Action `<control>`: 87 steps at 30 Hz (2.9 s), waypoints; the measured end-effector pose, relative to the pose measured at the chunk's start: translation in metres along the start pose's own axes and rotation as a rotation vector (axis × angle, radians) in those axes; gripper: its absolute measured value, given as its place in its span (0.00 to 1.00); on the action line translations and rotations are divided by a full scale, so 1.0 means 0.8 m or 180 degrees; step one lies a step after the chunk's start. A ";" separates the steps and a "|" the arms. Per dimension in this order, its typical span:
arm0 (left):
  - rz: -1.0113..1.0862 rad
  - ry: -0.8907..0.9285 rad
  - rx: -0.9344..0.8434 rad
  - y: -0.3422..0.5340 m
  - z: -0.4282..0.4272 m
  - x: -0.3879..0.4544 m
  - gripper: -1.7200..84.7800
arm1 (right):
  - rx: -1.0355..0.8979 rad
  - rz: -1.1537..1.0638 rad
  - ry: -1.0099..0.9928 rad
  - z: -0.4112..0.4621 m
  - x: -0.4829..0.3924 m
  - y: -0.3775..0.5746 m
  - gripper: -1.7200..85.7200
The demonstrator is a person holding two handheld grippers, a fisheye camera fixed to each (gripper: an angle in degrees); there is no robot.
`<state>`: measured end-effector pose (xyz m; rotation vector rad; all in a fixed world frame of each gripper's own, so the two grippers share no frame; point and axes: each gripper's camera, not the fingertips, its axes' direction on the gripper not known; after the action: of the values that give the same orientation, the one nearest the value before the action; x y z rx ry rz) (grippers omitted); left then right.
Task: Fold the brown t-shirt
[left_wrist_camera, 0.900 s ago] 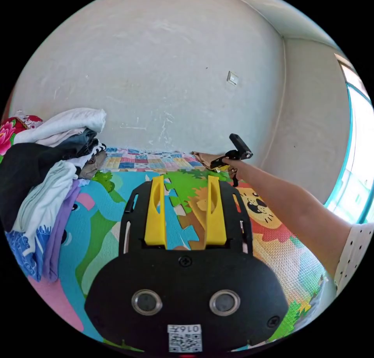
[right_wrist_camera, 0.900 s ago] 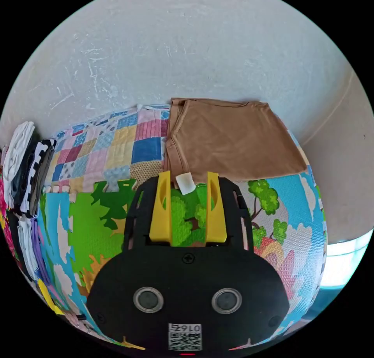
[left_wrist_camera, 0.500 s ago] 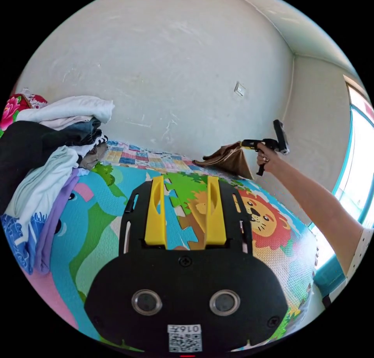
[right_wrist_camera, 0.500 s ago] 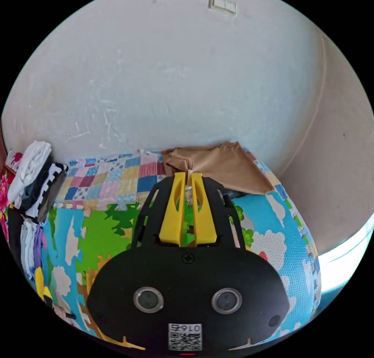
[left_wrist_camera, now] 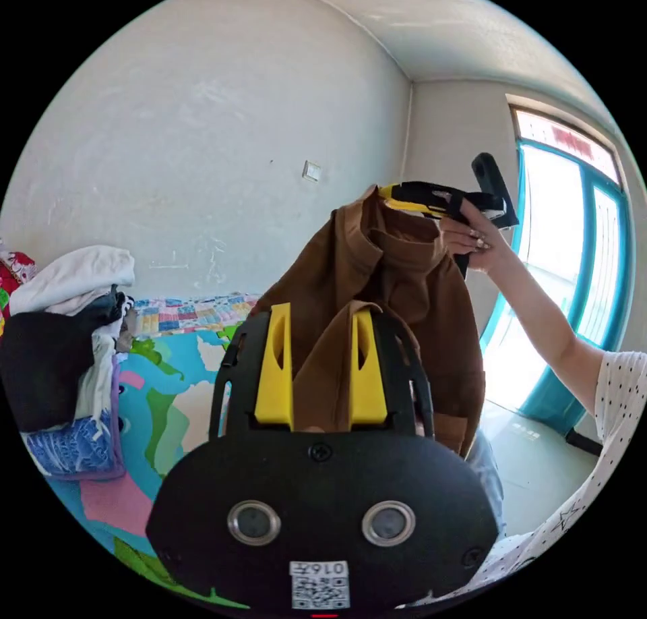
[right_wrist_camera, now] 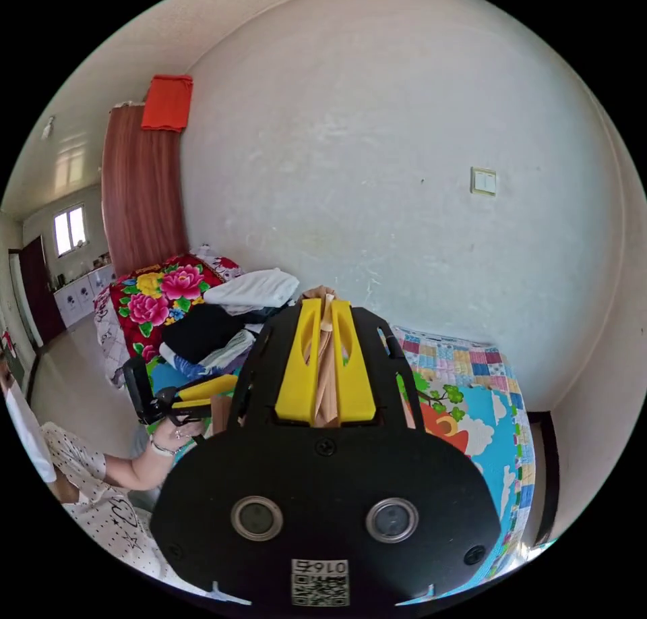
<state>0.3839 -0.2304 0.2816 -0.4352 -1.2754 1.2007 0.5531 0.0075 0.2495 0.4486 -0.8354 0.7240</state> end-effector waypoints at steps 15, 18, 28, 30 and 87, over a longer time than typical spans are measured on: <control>-0.0542 0.0153 -0.0726 0.148 -0.096 0.039 0.16 | -0.0978 0.0007 0.0166 -0.063 -0.061 0.257 0.19; -0.0420 -0.0015 -0.0958 0.143 -0.072 0.065 0.16 | -0.0996 0.0220 0.0241 -0.069 -0.078 0.327 0.20; -0.0340 -0.0575 -0.0928 0.161 -0.085 0.120 0.01 | -0.1005 0.1238 0.0001 -0.070 -0.068 0.446 0.03; -0.0462 -0.0642 -0.0706 0.167 -0.117 0.114 0.01 | -0.0866 0.1175 0.0141 -0.093 -0.080 0.452 0.02; -0.0657 -0.1455 0.0845 0.064 -0.452 -0.084 0.06 | 0.0514 0.0787 0.1043 -0.375 -0.128 0.469 0.03</control>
<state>0.6923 -0.1438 0.0938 0.1744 -1.4763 1.3113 0.3843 0.4068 0.0183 0.3602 -0.5294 1.0673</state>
